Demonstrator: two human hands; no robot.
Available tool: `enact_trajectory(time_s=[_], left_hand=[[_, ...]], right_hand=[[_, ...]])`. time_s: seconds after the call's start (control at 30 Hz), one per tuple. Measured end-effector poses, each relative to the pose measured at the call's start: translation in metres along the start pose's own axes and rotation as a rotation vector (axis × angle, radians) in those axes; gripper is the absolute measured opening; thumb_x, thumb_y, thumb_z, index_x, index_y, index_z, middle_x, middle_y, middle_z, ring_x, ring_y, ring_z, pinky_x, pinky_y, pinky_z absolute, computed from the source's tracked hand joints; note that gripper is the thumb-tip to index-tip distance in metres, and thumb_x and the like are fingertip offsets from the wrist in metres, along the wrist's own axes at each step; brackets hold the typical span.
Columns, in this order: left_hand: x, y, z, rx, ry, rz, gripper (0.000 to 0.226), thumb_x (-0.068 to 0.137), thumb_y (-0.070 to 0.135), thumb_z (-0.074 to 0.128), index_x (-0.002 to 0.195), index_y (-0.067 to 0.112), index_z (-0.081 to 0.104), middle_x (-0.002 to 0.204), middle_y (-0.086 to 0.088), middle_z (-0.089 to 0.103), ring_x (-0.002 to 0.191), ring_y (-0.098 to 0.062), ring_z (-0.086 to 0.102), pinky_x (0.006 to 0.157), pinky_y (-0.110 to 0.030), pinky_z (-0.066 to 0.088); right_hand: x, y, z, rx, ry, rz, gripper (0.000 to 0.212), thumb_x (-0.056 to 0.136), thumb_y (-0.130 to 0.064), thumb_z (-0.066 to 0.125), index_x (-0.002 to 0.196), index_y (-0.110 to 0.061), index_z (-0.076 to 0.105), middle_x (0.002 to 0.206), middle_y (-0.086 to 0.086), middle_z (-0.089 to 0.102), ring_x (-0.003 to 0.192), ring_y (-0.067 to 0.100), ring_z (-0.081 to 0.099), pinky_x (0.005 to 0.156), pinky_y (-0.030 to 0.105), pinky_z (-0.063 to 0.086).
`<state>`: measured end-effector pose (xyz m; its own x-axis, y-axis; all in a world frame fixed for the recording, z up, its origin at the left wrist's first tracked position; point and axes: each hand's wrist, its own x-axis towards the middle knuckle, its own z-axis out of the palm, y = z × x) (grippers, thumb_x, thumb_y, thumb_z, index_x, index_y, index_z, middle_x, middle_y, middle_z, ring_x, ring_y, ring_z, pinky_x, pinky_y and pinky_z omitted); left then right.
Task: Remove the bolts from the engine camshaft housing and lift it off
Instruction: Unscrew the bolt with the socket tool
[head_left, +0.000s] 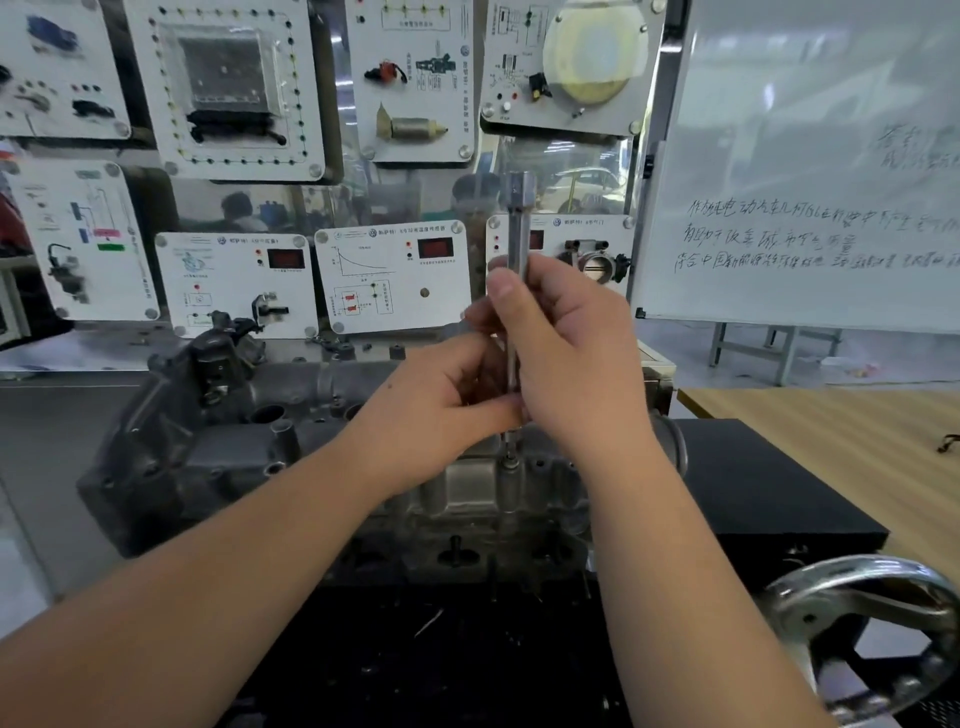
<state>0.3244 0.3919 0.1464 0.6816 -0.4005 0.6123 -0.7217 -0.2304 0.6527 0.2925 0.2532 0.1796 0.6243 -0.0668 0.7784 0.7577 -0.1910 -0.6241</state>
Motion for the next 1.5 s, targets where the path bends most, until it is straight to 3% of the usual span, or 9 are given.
enact_trajectory(time_s=[0.17, 0.37, 0.47, 0.57, 0.7, 0.87, 1.07, 1.2, 1.5], left_hand=[[-0.001, 0.003, -0.001, 0.092, -0.016, -0.029, 0.042, 0.075, 0.051, 0.067, 0.092, 0.014, 0.074, 0.086, -0.012, 0.074, 0.084, -0.036, 0.071, 0.080, -0.057, 0.056], [-0.006, 0.002, -0.003, 0.146, 0.067, 0.000, 0.029, 0.070, 0.042, 0.067, 0.084, 0.017, 0.076, 0.077, -0.009, 0.073, 0.074, -0.034, 0.069, 0.070, -0.055, 0.057], [-0.010, 0.006, -0.012, -0.015, 0.222, -0.022, 0.008, 0.068, 0.029, 0.069, 0.071, 0.022, 0.072, 0.071, -0.006, 0.069, 0.070, -0.027, 0.063, 0.070, -0.047, 0.052], [0.007, 0.027, -0.030, -0.223, 0.350, -0.129, 0.015, 0.082, 0.034, 0.057, 0.086, 0.024, 0.068, 0.078, 0.005, 0.068, 0.076, -0.014, 0.059, 0.075, -0.038, 0.047], [0.041, 0.077, -0.052, -0.292, 0.140, -0.023, 0.043, 0.102, 0.053, 0.032, 0.126, 0.025, 0.054, 0.107, 0.003, 0.077, 0.095, -0.022, 0.072, 0.086, -0.039, 0.057], [0.052, 0.112, -0.052, -0.188, -0.082, 0.026, 0.037, 0.111, 0.031, 0.029, 0.120, 0.014, 0.061, 0.104, -0.004, 0.076, 0.091, -0.027, 0.074, 0.085, -0.043, 0.059], [0.050, 0.100, -0.036, -0.351, -0.076, -0.022, 0.026, 0.109, 0.018, 0.039, 0.109, 0.010, 0.064, 0.095, -0.005, 0.077, 0.088, -0.022, 0.074, 0.076, -0.031, 0.059], [0.050, 0.094, -0.017, -0.501, 0.010, -0.029, 0.026, 0.110, 0.023, 0.041, 0.097, 0.014, 0.061, 0.069, 0.001, 0.061, 0.058, -0.013, 0.056, 0.059, -0.028, 0.046], [0.052, 0.091, 0.003, -0.658, 0.057, -0.067, 0.043, 0.111, 0.040, 0.024, 0.097, 0.014, 0.057, 0.059, 0.006, 0.033, 0.049, -0.010, 0.023, 0.047, -0.026, 0.022]], right_hand=[[-0.022, 0.018, -0.003, 0.005, -0.025, -0.053, 0.017, 0.098, -0.023, 0.055, 0.099, -0.037, 0.065, 0.092, -0.011, 0.075, 0.089, 0.006, 0.070, 0.077, 0.019, 0.055], [-0.031, 0.029, -0.001, -0.074, -0.068, -0.040, 0.009, 0.095, -0.021, 0.062, 0.094, -0.025, 0.069, 0.083, -0.012, 0.072, 0.078, 0.005, 0.066, 0.068, 0.021, 0.052], [-0.036, 0.030, -0.009, -0.084, -0.039, -0.038, 0.010, 0.094, -0.026, 0.064, 0.092, -0.034, 0.069, 0.078, -0.017, 0.071, 0.069, 0.000, 0.064, 0.059, 0.008, 0.043], [-0.042, 0.032, -0.010, -0.123, -0.082, -0.007, 0.012, 0.096, -0.026, 0.064, 0.105, -0.029, 0.071, 0.081, -0.006, 0.073, 0.071, 0.009, 0.066, 0.063, 0.021, 0.052], [-0.053, 0.035, -0.002, -0.222, -0.150, -0.025, 0.016, 0.098, -0.022, 0.061, 0.111, -0.022, 0.070, 0.070, -0.003, 0.067, 0.058, 0.011, 0.056, 0.053, 0.023, 0.045], [-0.053, 0.036, -0.007, -0.226, -0.140, 0.026, 0.021, 0.099, -0.032, 0.050, 0.107, -0.021, 0.065, 0.081, 0.007, 0.072, 0.080, 0.026, 0.071, 0.068, 0.047, 0.056], [-0.055, 0.037, -0.009, -0.292, -0.140, -0.007, 0.015, 0.100, -0.036, 0.047, 0.109, -0.034, 0.059, 0.079, 0.000, 0.072, 0.075, 0.019, 0.071, 0.066, 0.043, 0.053], [-0.061, 0.041, -0.007, -0.331, -0.053, -0.023, 0.029, 0.099, -0.035, 0.054, 0.119, -0.018, 0.065, 0.073, 0.000, 0.071, 0.070, 0.016, 0.068, 0.065, 0.041, 0.053], [-0.056, 0.039, -0.008, -0.370, -0.053, 0.034, 0.024, 0.097, -0.039, 0.060, 0.092, -0.017, 0.067, 0.065, 0.000, 0.065, 0.064, 0.013, 0.060, 0.065, 0.037, 0.046]])
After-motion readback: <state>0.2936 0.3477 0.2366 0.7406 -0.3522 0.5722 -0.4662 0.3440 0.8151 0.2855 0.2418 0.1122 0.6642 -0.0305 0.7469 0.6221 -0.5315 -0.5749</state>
